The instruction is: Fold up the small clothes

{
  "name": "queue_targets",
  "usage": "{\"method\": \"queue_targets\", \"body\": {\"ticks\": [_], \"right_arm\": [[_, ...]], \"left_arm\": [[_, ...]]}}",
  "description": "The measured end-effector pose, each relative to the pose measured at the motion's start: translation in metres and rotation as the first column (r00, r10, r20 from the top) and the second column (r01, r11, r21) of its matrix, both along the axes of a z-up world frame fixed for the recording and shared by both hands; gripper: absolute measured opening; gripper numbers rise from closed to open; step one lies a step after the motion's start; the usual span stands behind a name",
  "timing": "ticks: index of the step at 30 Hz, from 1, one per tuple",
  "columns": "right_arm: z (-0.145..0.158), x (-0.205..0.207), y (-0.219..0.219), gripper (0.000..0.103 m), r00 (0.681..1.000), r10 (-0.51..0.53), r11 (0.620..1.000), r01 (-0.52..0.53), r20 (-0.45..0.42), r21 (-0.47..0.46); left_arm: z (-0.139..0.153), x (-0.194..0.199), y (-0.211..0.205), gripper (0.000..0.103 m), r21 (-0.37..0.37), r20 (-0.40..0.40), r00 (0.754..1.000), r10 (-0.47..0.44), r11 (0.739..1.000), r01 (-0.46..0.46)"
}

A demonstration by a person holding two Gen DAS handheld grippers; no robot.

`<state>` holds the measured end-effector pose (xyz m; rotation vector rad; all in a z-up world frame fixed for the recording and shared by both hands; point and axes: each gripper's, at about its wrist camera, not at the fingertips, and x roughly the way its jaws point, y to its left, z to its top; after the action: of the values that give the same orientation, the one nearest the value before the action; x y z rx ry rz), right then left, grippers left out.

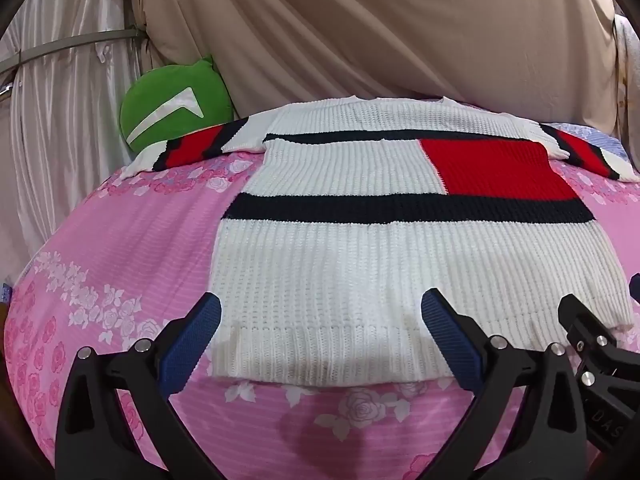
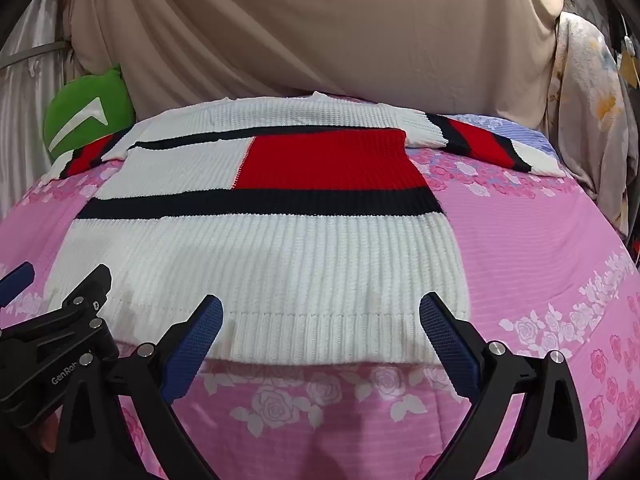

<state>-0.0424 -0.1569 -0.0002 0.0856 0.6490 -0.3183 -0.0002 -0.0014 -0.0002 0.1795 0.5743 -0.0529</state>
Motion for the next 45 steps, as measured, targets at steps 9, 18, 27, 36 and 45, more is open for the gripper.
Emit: {"method": "queue_targets", "body": {"ticks": [9,18,27,36,45], "right_arm": [[-0.0007,-0.0002,0.0011,0.097,1.0,0.004,1.0,-0.004,-0.004,0.0],[-0.0003,-0.001,0.0026,0.098,1.0,0.009,1.0,-0.009,-0.005,-0.013],[0.0005,-0.0032,0.0043,0.098,1.0,0.007,1.0,-0.007,-0.006,-0.007],[0.0012,-0.0046,0.0041,0.098,1.0,0.006,1.0,-0.006,-0.006,-0.003],[0.001,-0.0058,0.0036,0.098,1.0,0.005,1.0,-0.005,-0.005,-0.002]], "left_arm": [[0.0014,0.0009,0.0004,0.098,-0.028,-0.012,1.0,-0.002,1.0,0.001],[0.0017,0.0002,-0.0013,0.098,-0.033,-0.012,1.0,-0.003,0.999,0.002],[0.0008,0.0016,0.0,0.098,-0.036,-0.018,1.0,0.004,0.999,-0.004],[0.0005,0.0018,0.0016,0.098,-0.036,-0.017,1.0,0.003,0.999,-0.004],[0.0004,0.0019,0.0017,0.098,-0.036,-0.018,1.0,0.002,0.999,-0.003]]}}
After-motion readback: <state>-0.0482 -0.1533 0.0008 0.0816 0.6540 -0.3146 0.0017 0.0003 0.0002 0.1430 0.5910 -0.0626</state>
